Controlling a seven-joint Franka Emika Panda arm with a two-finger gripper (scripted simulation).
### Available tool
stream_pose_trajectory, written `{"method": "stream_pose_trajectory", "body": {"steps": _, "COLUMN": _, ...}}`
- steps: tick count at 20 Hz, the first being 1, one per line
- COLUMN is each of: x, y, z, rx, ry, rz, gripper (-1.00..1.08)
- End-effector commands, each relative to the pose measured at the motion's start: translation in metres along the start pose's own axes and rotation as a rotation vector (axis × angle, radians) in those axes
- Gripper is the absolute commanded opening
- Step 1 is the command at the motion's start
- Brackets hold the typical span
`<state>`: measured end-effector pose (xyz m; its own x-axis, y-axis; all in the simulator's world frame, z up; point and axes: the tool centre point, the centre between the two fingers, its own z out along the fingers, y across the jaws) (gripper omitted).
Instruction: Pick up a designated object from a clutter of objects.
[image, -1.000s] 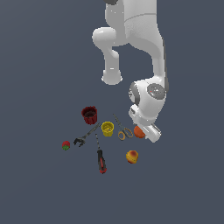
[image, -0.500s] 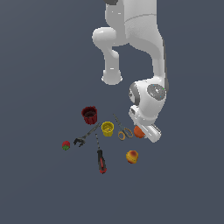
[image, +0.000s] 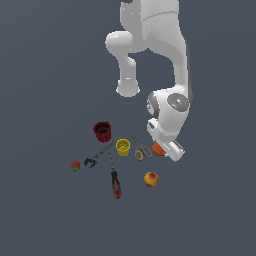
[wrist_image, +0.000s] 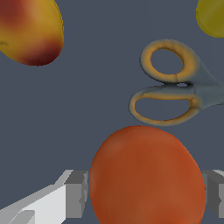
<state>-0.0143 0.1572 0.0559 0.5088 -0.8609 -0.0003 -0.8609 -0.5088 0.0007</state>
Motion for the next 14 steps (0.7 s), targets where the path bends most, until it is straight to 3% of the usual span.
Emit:
{"method": "stream_pose_trajectory", "body": {"steps": 1, "x": 0.001, "y": 0.002, "z": -0.008, "rx": 0.003, "ry": 0.001, "rz": 0.0, "gripper": -1.0}}
{"method": "stream_pose_trajectory", "body": {"steps": 14, "x": 0.011, "y": 0.039, "z": -0.09, "rx": 0.002, "ry": 0.001, "rz": 0.0, "gripper": -1.0}}
